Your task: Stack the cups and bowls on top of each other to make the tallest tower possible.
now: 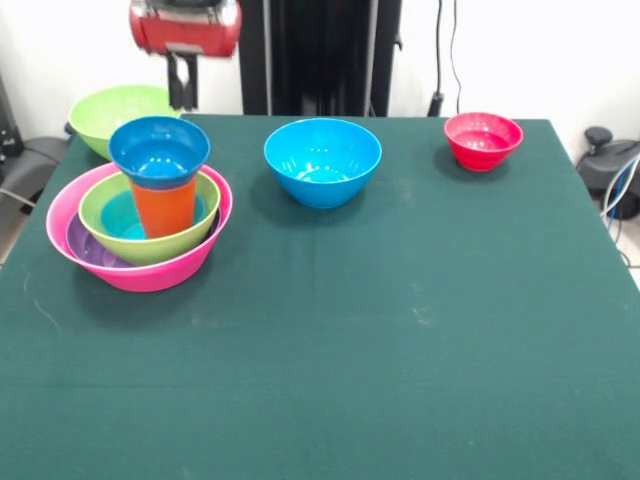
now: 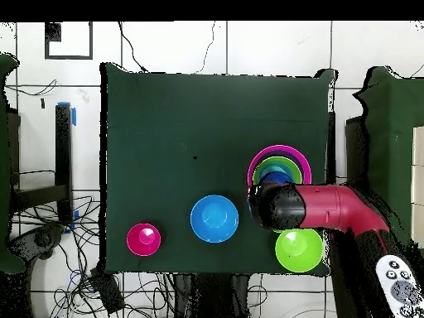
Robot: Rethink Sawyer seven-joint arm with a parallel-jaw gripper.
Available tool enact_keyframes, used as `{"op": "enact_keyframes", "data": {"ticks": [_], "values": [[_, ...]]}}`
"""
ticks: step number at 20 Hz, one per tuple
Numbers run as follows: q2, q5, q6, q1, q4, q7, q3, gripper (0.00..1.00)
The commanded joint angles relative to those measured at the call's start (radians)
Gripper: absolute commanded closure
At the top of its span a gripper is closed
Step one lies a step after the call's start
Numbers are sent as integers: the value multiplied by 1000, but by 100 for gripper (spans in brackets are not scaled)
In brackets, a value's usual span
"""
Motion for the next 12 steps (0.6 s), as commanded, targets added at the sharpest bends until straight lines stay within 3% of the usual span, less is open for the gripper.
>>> {"op": "enact_keyframes", "data": {"ticks": [1,6,12], "values": [[-166,51,291,4,-17,-176,10,100],[-174,50,317,-16,-19,-183,40,100],[-109,36,271,-17,-29,-148,63,100]]}}
